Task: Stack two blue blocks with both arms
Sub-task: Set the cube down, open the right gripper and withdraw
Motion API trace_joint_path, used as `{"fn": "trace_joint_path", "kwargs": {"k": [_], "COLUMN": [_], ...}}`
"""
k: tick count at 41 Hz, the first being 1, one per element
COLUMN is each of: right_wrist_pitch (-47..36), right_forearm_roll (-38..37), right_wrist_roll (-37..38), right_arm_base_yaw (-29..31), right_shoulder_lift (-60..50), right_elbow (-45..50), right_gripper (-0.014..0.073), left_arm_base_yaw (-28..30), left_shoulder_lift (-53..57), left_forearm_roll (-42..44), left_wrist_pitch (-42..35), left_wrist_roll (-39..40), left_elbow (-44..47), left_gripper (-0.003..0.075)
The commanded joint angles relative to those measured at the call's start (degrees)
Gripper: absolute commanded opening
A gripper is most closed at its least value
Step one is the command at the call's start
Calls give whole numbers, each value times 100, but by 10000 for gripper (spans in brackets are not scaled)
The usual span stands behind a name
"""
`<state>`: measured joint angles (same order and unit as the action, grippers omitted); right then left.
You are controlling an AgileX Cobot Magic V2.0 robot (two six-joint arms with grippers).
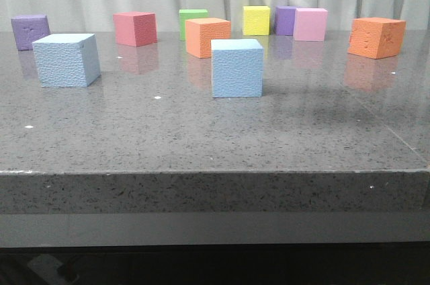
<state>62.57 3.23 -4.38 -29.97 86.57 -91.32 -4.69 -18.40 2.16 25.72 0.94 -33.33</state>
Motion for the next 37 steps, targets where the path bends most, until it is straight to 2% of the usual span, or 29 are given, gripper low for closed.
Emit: {"fn": "trace_joint_path", "kwargs": {"k": [1,5,8,20,27,37], "right_wrist_pitch": [-763,-921,-1058,-2170,-2507,-2514], "right_forearm_roll": [642,1386,1657,1585,1585,1585], "right_wrist_roll": [-576,-1256,-1667,-1665,-1665,-1665], "right_arm_base_yaw": [514,987,1261,1349,1349,1349], "right_shoulder_lift": [-880,-1433,-1974,-3799,-4384,-4516], "right_elbow": [680,1448,2045,3965,4498,4551], "right_gripper": [608,608,608,608,608,608], "left_arm_base_yaw": [-42,-42,-42,-42,-42,-42], "left_shoulder_lift": [-100,-100,-100,-100,-100,-100], "left_forearm_roll": [6,6,6,6,6,6], "left_wrist_pitch": [-443,-443,-443,-443,-443,-443], "left_wrist_roll": [35,35,35,35,35,35], "left_elbow": [-145,-145,-145,-145,-145,-145], "left_gripper": [365,365,365,365,365,365]}}
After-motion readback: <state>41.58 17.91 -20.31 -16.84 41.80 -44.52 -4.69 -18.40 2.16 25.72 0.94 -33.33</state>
